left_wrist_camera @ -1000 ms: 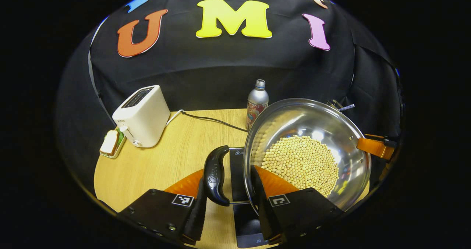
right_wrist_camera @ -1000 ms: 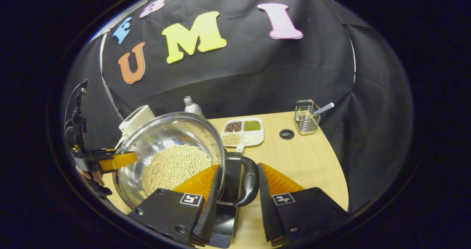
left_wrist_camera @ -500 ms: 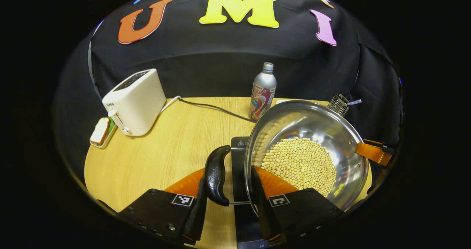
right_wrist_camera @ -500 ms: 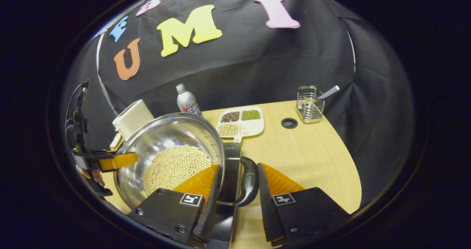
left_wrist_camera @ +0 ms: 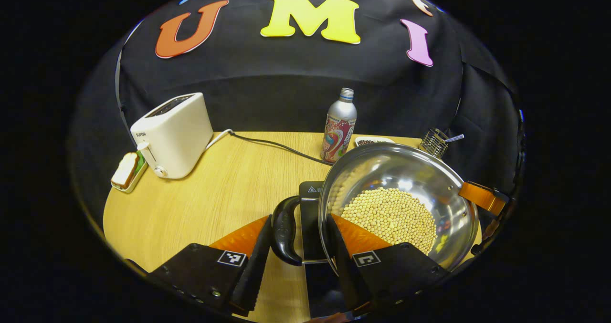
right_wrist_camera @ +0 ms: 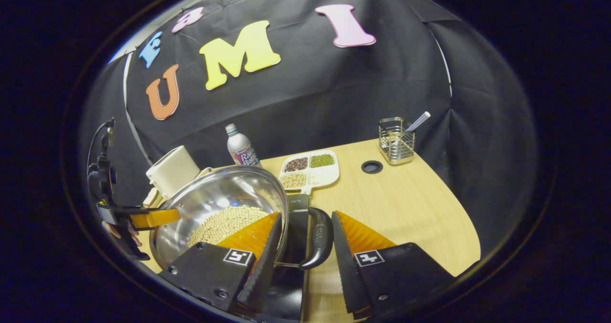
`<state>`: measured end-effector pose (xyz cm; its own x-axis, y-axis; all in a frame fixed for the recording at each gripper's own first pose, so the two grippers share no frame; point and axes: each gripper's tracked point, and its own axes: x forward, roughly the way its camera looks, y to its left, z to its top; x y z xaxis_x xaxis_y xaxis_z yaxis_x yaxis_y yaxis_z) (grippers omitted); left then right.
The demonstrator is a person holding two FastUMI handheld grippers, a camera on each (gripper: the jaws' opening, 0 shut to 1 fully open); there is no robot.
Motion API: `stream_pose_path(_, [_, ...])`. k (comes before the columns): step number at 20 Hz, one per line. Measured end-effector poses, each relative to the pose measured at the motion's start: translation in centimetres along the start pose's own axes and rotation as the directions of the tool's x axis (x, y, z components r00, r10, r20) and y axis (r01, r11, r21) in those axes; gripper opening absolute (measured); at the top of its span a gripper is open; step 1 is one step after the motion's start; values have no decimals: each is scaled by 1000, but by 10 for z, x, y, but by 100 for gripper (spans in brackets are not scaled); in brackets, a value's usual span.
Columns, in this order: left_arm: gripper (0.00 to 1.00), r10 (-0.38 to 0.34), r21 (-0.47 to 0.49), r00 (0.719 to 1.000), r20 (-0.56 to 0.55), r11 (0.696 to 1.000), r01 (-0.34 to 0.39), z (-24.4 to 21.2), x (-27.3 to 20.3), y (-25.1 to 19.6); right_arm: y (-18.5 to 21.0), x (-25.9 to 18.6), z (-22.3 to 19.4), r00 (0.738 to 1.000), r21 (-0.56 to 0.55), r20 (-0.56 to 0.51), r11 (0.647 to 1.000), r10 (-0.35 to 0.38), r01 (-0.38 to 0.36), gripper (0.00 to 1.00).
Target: First push the handle of the pot to place it horizontally, then grasp the pot with both hands and set it on the induction cooktop.
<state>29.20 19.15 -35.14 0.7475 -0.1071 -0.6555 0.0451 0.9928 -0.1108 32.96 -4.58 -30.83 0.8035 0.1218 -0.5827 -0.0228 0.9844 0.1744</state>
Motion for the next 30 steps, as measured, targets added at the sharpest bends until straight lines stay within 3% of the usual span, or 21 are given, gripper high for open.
stream_pose_path(4, [72,29,-14,995,94,1000,-28,13,-31,6,1,-23,14,995,-25,83,998,-50,52,63])
stream_pose_path(7, [79,53,-13,983,175,999,-52,24,-59,10,6,-45,12,992,-30,117,998,-46,50,75])
stream_pose_path(10, [94,50,-16,973,226,999,-48,25,-85,7,7,-69,14,985,-39,167,998,-47,54,80])
stream_pose_path(11, [94,47,-11,970,240,999,-46,25,-93,6,9,-78,14,981,-48,187,997,-48,58,87])
stream_pose_path(15, [95,36,10,959,282,999,-41,18,-123,-4,15,-107,7,972,-71,232,995,-47,65,94])
stream_pose_path(23, [96,-3,22,930,366,1000,-6,13,-188,-32,26,-190,14,940,-112,336,988,-63,107,97])
stream_pose_path(27, [96,-14,18,897,442,1000,6,28,-239,-43,42,-242,29,919,-118,392,989,-37,90,97])
stream_pose_path(30, [95,17,37,864,503,998,-41,38,-282,-48,45,-286,37,905,-114,424,988,-44,102,97])
